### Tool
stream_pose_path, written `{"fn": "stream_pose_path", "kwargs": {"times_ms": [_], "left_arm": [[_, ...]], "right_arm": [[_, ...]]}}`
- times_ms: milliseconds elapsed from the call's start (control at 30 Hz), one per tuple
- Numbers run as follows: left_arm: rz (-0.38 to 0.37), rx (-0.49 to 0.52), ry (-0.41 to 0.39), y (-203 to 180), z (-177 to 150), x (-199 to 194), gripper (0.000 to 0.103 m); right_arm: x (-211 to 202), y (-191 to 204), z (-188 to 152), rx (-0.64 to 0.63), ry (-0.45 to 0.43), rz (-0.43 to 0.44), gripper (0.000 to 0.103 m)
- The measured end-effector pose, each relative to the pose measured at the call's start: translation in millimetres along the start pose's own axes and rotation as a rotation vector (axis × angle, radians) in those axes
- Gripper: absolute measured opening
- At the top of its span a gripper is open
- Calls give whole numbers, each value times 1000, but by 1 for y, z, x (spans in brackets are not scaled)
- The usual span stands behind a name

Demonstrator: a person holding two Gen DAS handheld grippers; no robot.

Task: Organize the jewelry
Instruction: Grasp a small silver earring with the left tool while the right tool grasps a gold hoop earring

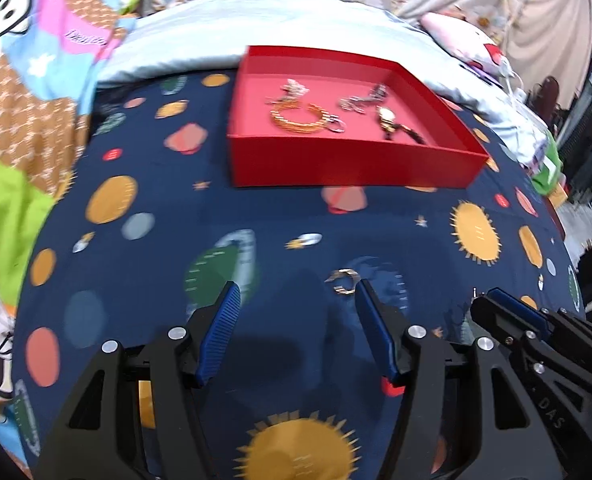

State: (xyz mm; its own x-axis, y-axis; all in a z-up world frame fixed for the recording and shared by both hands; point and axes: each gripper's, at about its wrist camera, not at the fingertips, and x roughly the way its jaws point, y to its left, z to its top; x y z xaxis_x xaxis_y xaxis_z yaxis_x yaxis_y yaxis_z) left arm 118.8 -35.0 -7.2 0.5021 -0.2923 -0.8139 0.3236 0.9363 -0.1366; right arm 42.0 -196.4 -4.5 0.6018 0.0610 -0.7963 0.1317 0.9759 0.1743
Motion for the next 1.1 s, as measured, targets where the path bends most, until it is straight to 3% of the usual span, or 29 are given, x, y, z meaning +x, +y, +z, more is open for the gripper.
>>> {"fn": "stream_pose_path", "kwargs": {"times_ms": [200,333,433,667,967,1033,1100], "left_arm": [[-18,27,11,-18,3,16,57],[-18,23,21,-19,3,22,48],[-32,24,37,-18,1,24,33],[-36,29,33,-17,1,24,19],[-48,33,27,-17,1,24,17],[-55,33,25,-17,1,22,5],[-57,27,22,-16,2,19,4]], "right_arm": [[-1,-10,-2,22,-1,0,16],[-1,-12,-4,24,-2,6,16],[0,-12,-3,24,0,8,16],[3,-11,-3,23,4,16,16],[2,-9,-2,26,5,28,16],[1,-8,-2,26,3,31,16],[-1,-8,-2,23,-1,32,16]]}}
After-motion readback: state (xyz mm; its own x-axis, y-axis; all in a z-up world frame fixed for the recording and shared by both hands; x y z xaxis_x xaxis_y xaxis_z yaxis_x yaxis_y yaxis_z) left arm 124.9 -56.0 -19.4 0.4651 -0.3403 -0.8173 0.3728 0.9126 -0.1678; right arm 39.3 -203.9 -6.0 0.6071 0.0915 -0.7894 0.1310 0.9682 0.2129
